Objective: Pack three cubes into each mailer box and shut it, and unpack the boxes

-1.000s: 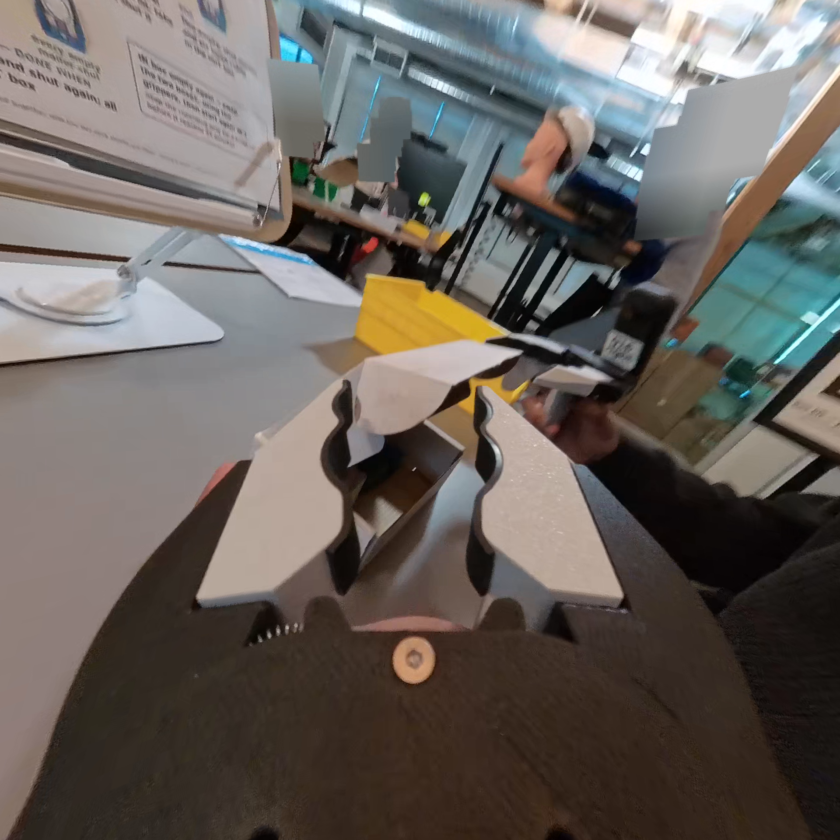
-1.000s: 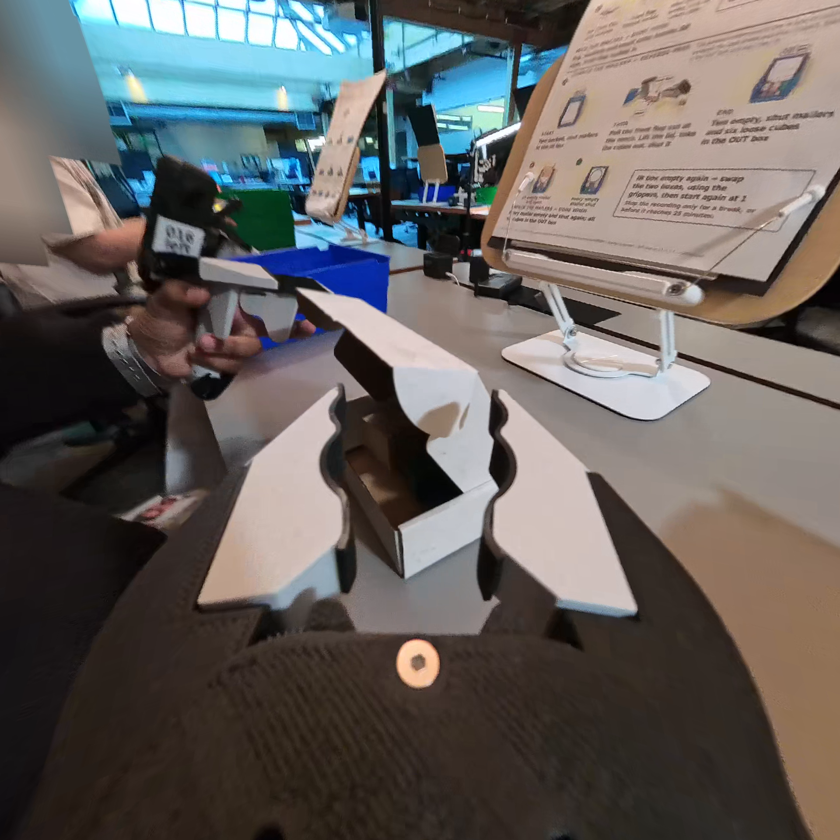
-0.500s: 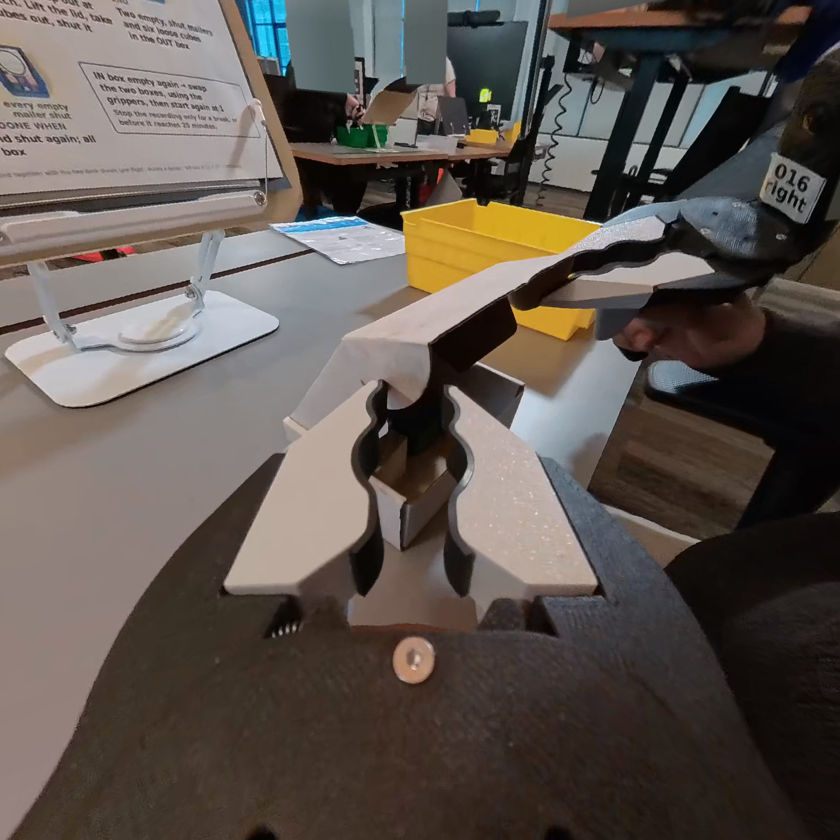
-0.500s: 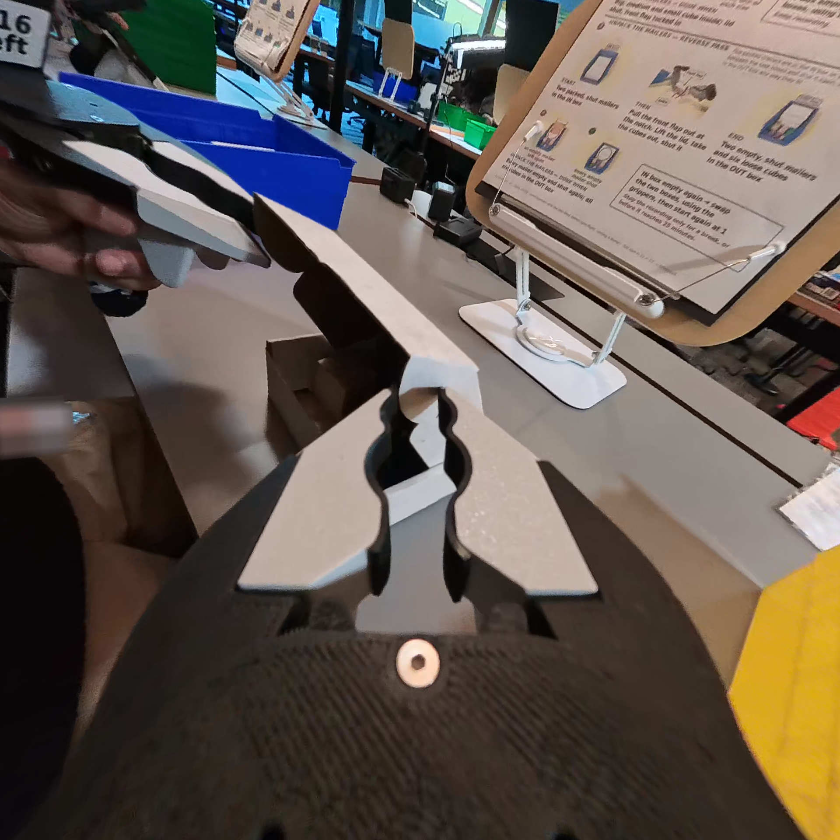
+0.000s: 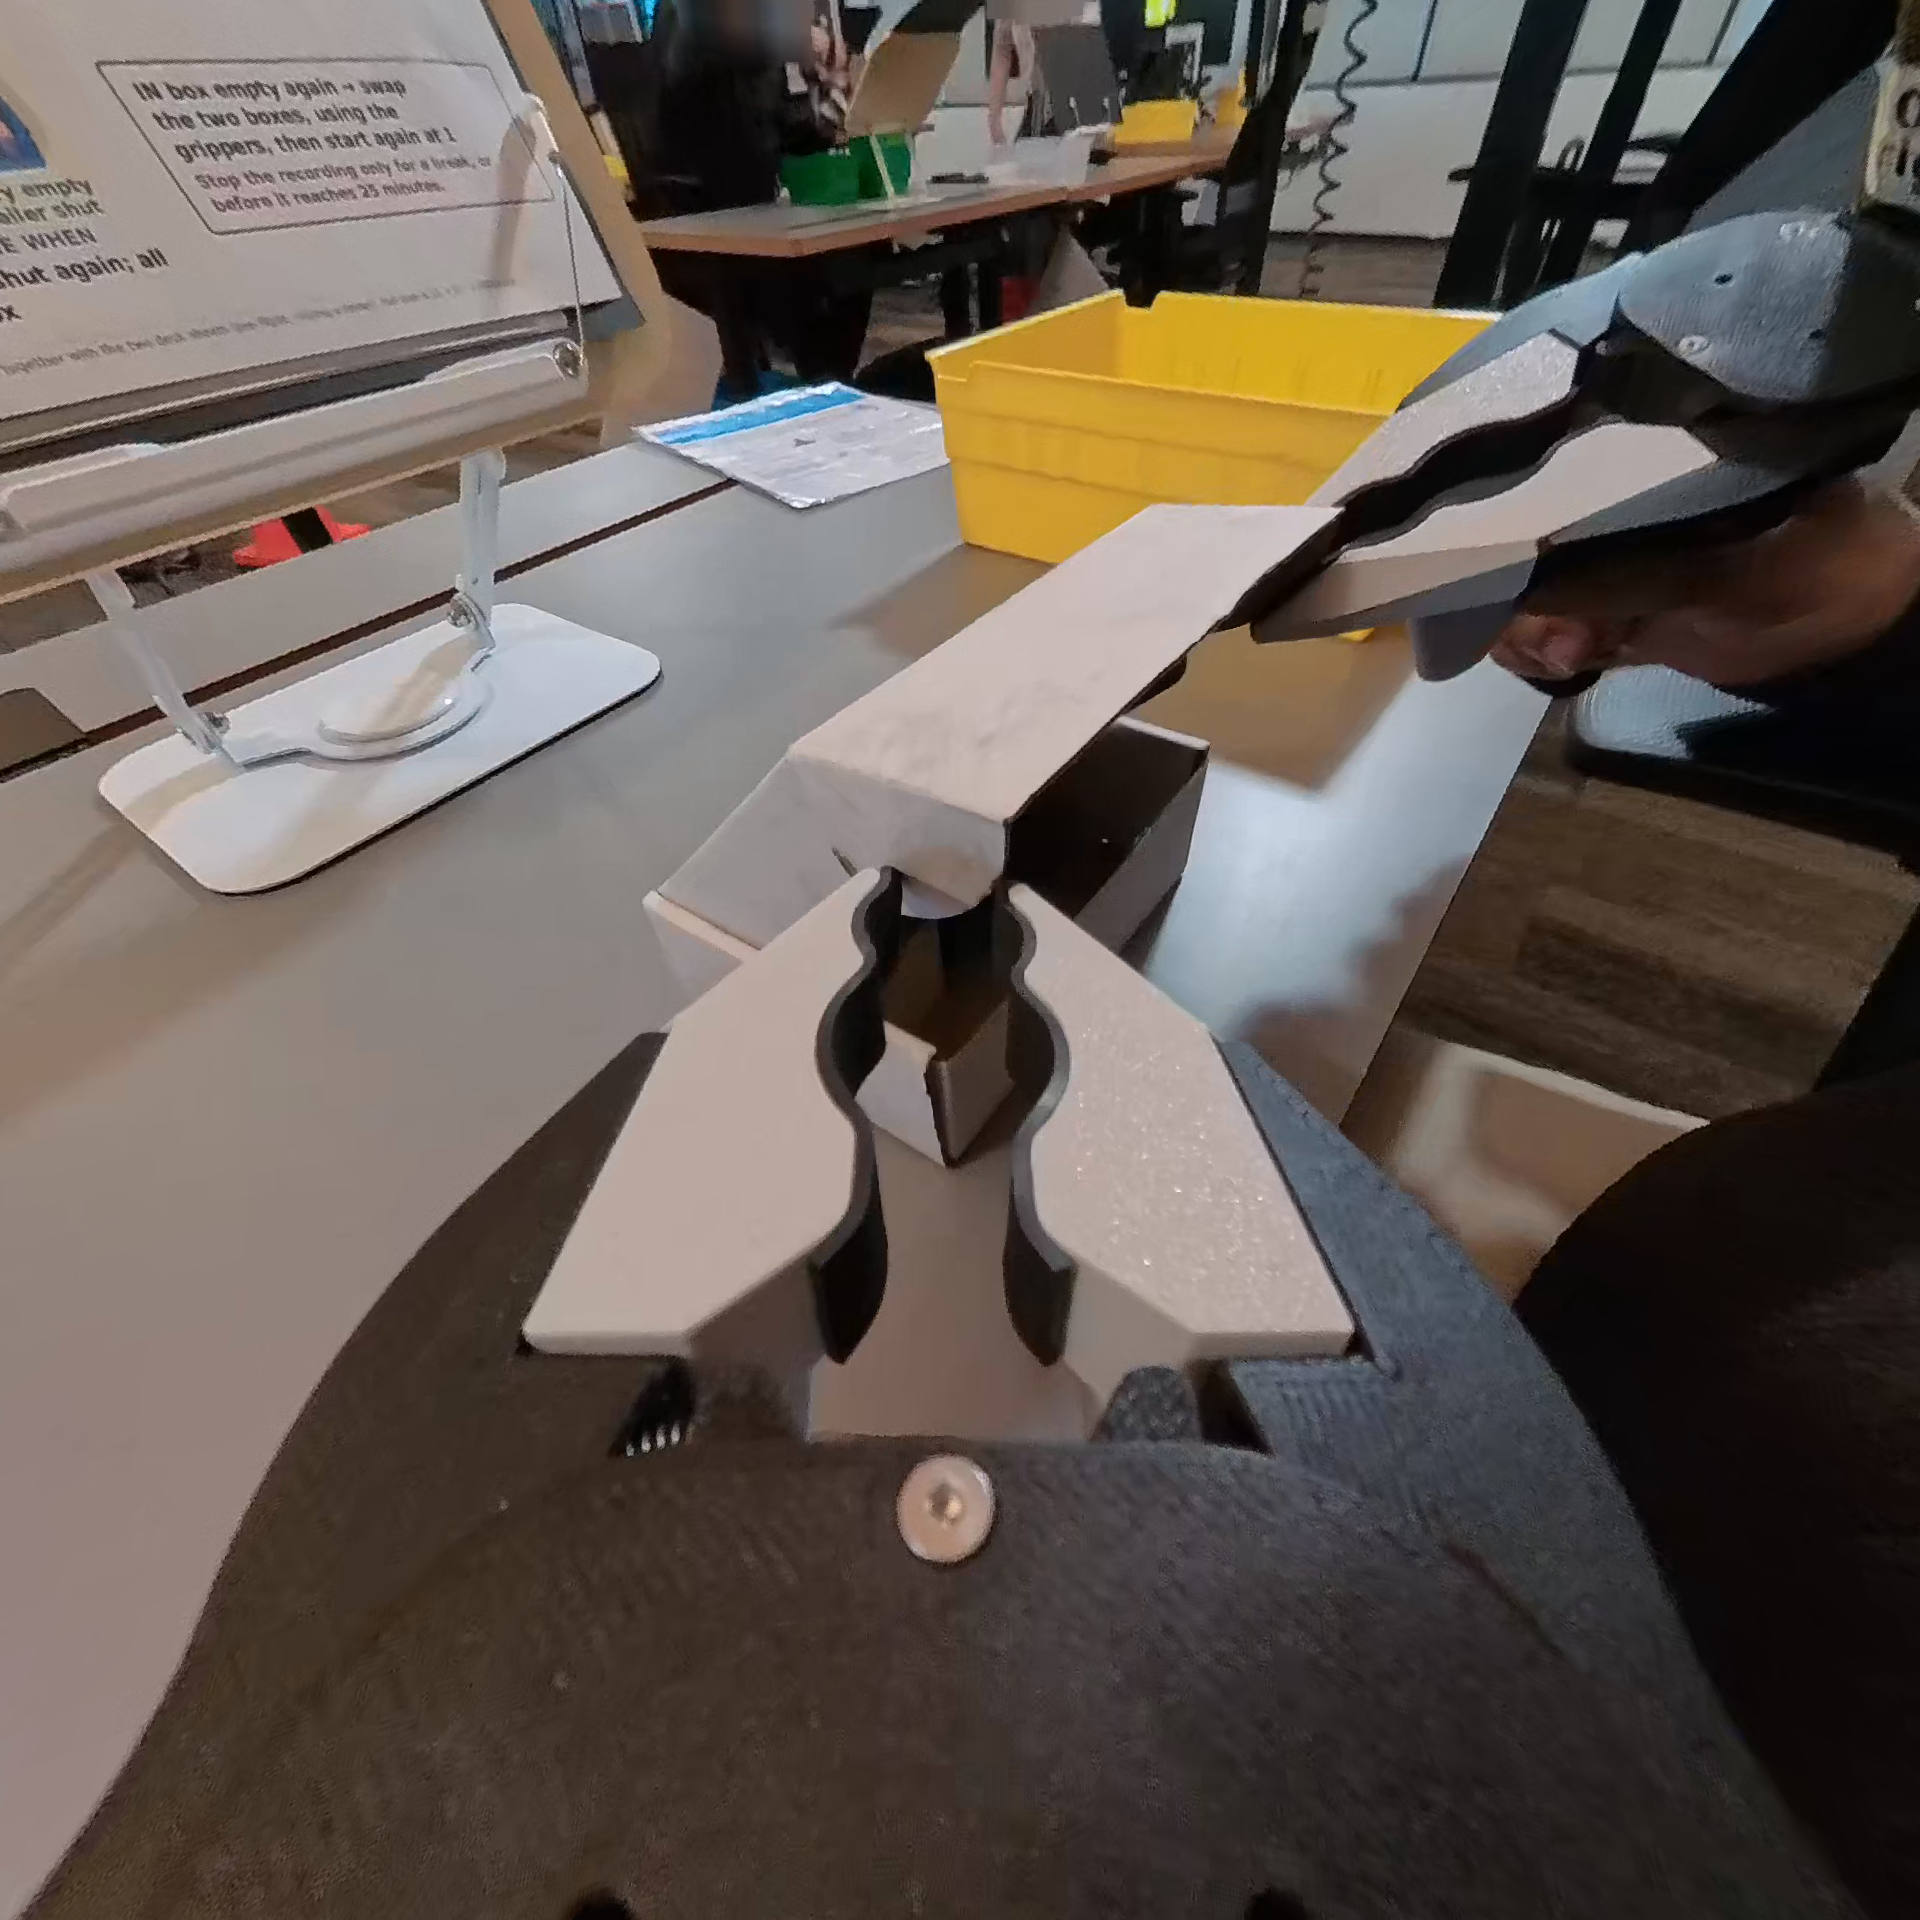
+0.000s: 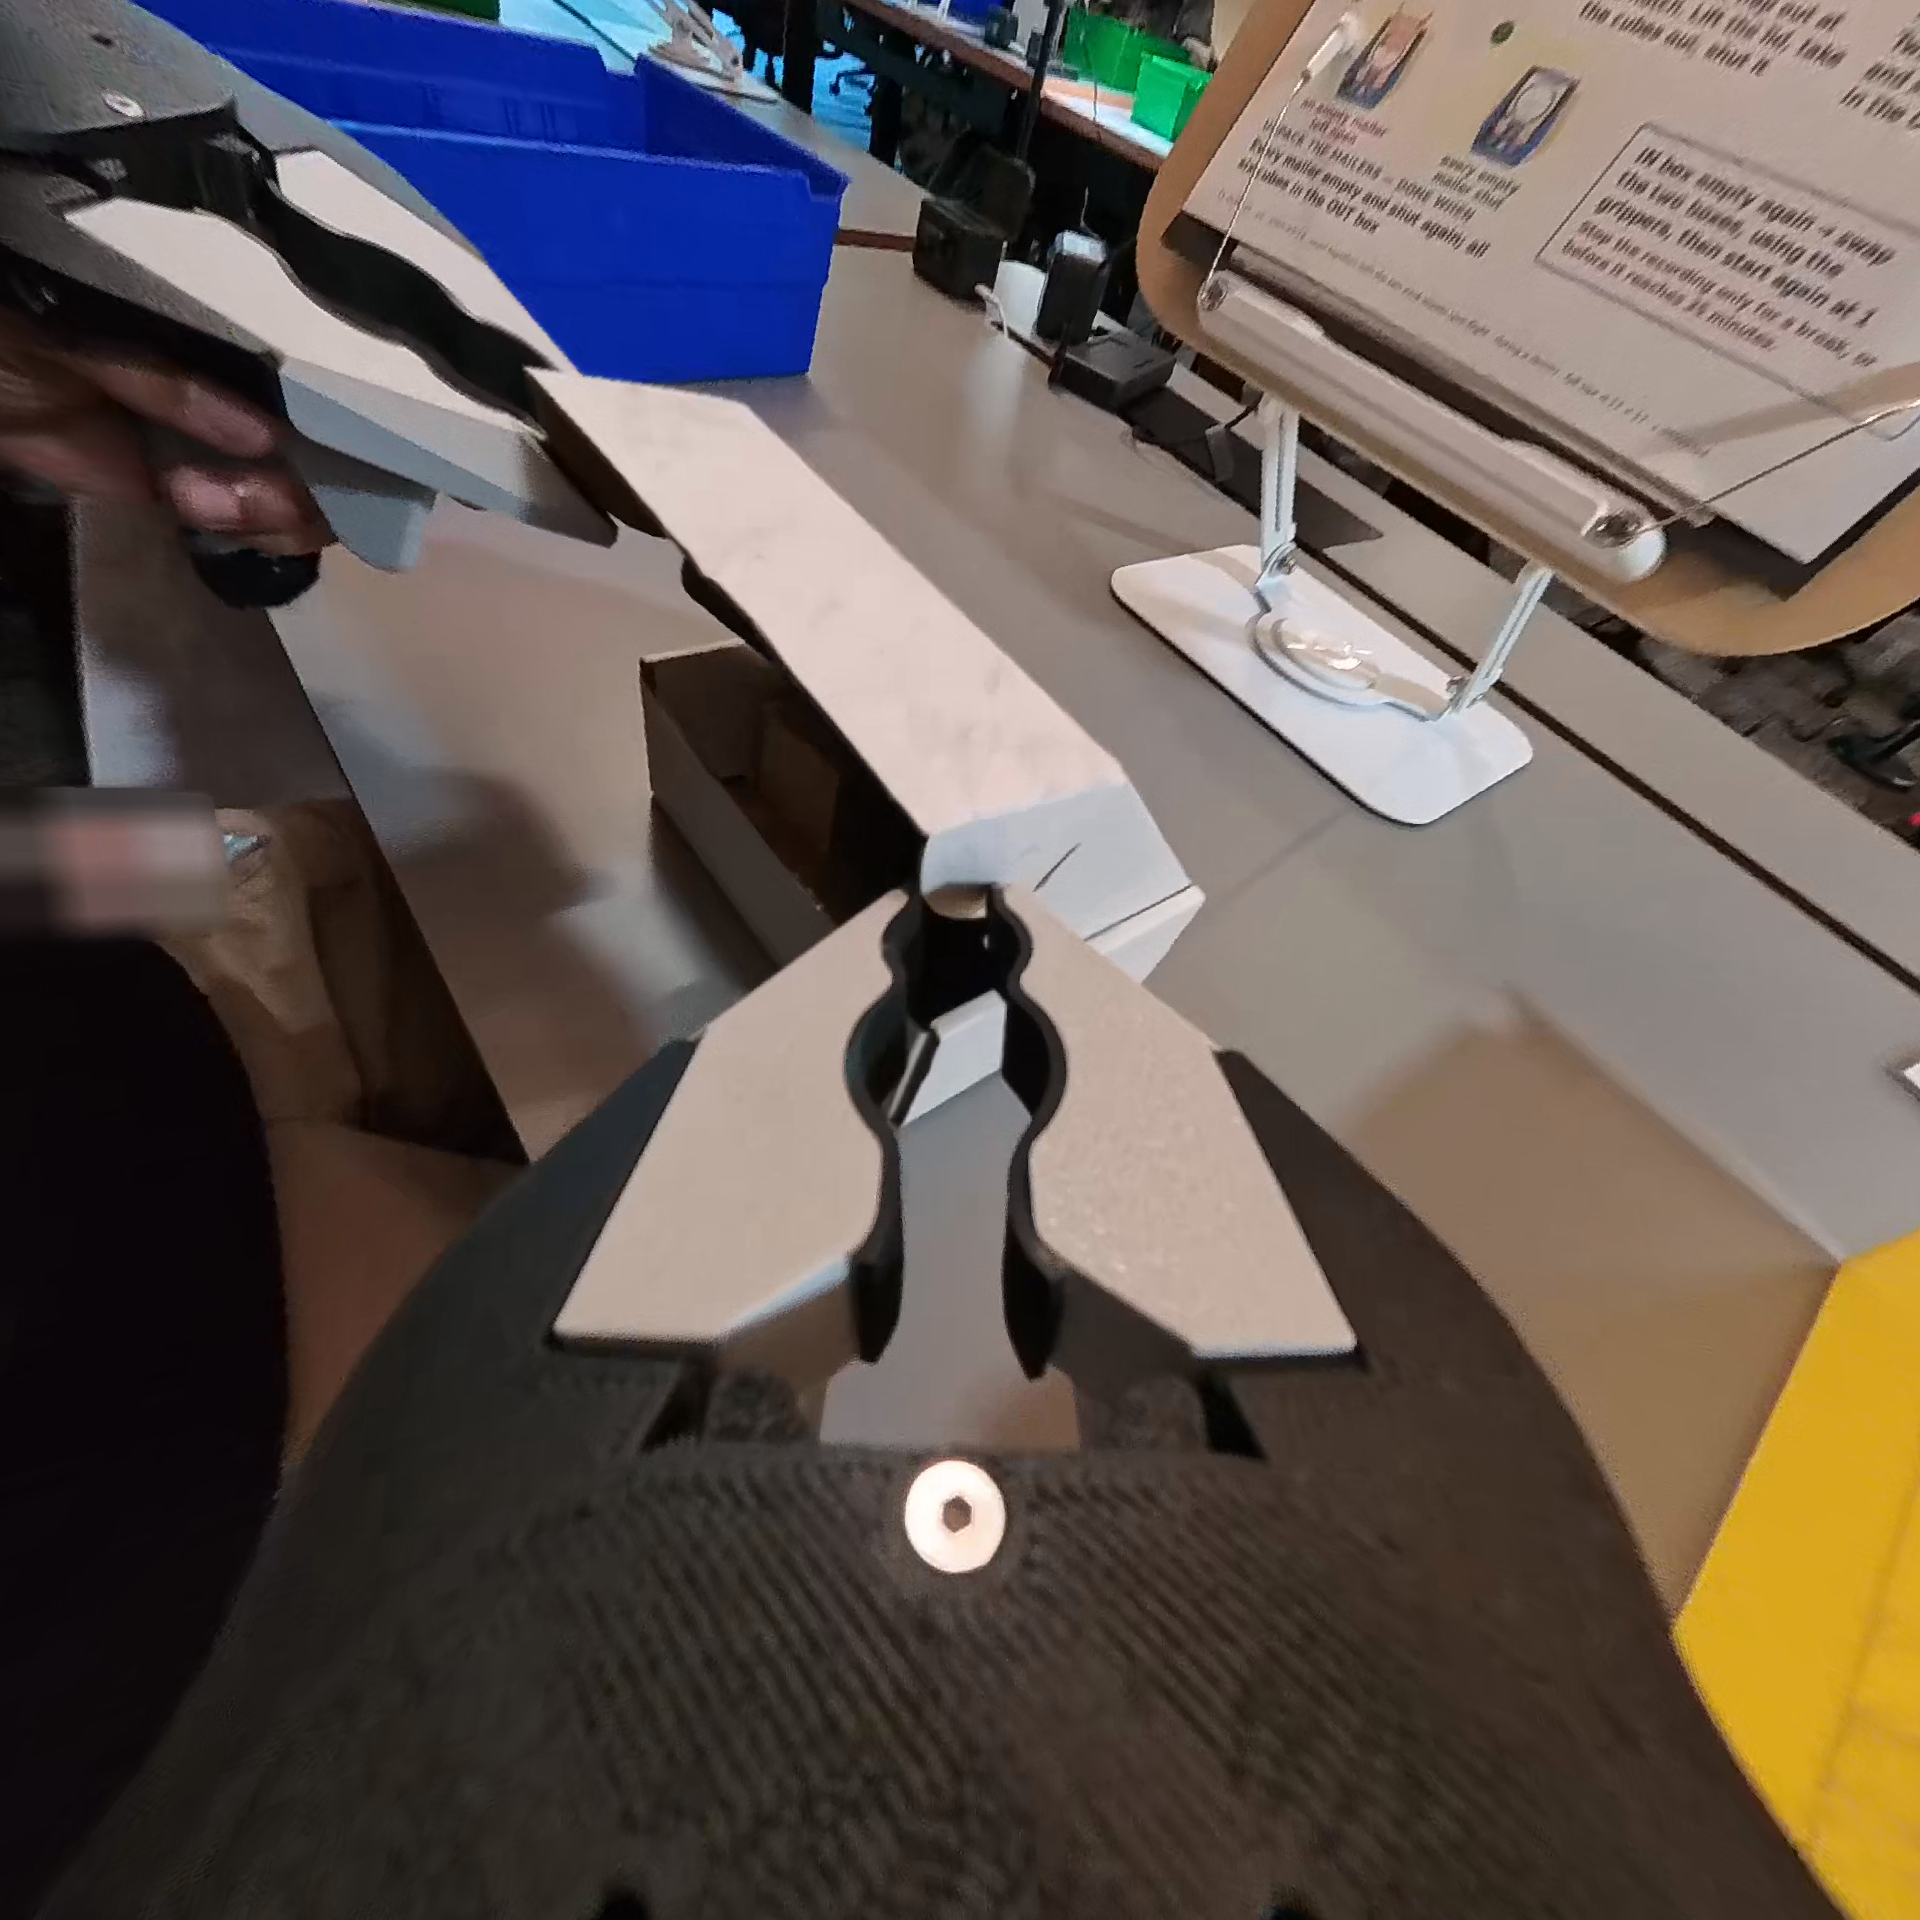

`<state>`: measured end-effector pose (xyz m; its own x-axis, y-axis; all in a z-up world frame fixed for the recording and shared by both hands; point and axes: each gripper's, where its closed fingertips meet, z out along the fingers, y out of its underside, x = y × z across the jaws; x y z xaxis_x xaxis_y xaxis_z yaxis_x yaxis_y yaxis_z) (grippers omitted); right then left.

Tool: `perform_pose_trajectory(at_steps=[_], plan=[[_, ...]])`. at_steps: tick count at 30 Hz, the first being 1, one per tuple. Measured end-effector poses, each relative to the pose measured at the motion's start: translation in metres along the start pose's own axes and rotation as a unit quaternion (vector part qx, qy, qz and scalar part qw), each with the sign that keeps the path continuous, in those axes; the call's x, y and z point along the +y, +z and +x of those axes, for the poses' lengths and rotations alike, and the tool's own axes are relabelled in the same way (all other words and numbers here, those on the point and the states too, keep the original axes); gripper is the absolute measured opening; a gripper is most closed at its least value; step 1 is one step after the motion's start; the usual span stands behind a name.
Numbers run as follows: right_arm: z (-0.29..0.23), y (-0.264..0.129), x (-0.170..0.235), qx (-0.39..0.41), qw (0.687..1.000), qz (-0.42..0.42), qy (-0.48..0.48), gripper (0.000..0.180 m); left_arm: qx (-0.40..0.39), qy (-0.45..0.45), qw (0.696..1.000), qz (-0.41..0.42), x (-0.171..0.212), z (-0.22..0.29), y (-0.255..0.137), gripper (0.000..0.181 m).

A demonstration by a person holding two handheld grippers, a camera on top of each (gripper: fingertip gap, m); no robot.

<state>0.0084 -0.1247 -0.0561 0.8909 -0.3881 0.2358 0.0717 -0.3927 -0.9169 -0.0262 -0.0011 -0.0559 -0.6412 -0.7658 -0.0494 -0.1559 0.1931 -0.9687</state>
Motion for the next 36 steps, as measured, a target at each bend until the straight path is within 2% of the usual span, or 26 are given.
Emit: perform_pose_trajectory(at_steps=[9, 10, 14, 17, 19, 21, 24, 27, 31, 36], plan=[[-0.016, 0.009, 0.035, -0.05, 0.996, -0.076, 0.012, 0.0, 0.008, 0.006, 0.998, -0.068, 0.035, 0.019, 0.004, 0.005], [-0.013, 0.012, 0.037, -0.035, 0.996, -0.078, 0.013, 0.0, 0.01, 0.005, 0.997, -0.075, 0.038, 0.021, 0.006, 0.007], [-0.011, 0.01, 0.043, -0.03, 0.995, -0.094, -0.015, 0.009, -0.022, 0.017, 0.995, -0.099, 0.045, 0.013, 0.007, 0.027], [0.001, 0.007, 0.051, -0.01, 0.994, -0.108, -0.004, 0.025, -0.057, 0.023, 0.996, -0.064, 0.033, 0.004, 0.002, 0.035], [0.012, 0.005, 0.045, 0.014, 0.996, -0.086, 0.01, 0.04, -0.064, 0.03, 0.997, -0.026, 0.018, 0.004, -0.002, 0.038], [0.016, 0.001, 0.028, 0.024, 0.999, -0.039, 0.016, 0.043, -0.057, 0.036, 0.998, -0.004, 0.01, 0.01, -0.003, 0.038], [0.011, -0.005, 0.006, 0.025, 1.0, 0.013, 0.001, 0.036, -0.061, 0.056, 0.997, -0.007, 0.011, 0.013, -0.001, 0.032], [0.009, -0.004, 0.004, 0.037, 0.999, 0.008, -0.03, 0.021, -0.059, 0.07, 0.996, -0.01, 0.012, 0.018, 0.001, 0.017], [0.006, -0.005, 0.006, 0.035, 0.999, -0.005, -0.034, 0.019, -0.054, 0.074, 0.996, -0.016, 0.014, 0.019, 0.001, 0.013], [0.003, -0.005, 0.011, -0.001, 0.999, -0.021, 0.024, 0.018, -0.03, 0.053, 0.998, -0.03, 0.018, 0.025, 0.004, 0.007]])
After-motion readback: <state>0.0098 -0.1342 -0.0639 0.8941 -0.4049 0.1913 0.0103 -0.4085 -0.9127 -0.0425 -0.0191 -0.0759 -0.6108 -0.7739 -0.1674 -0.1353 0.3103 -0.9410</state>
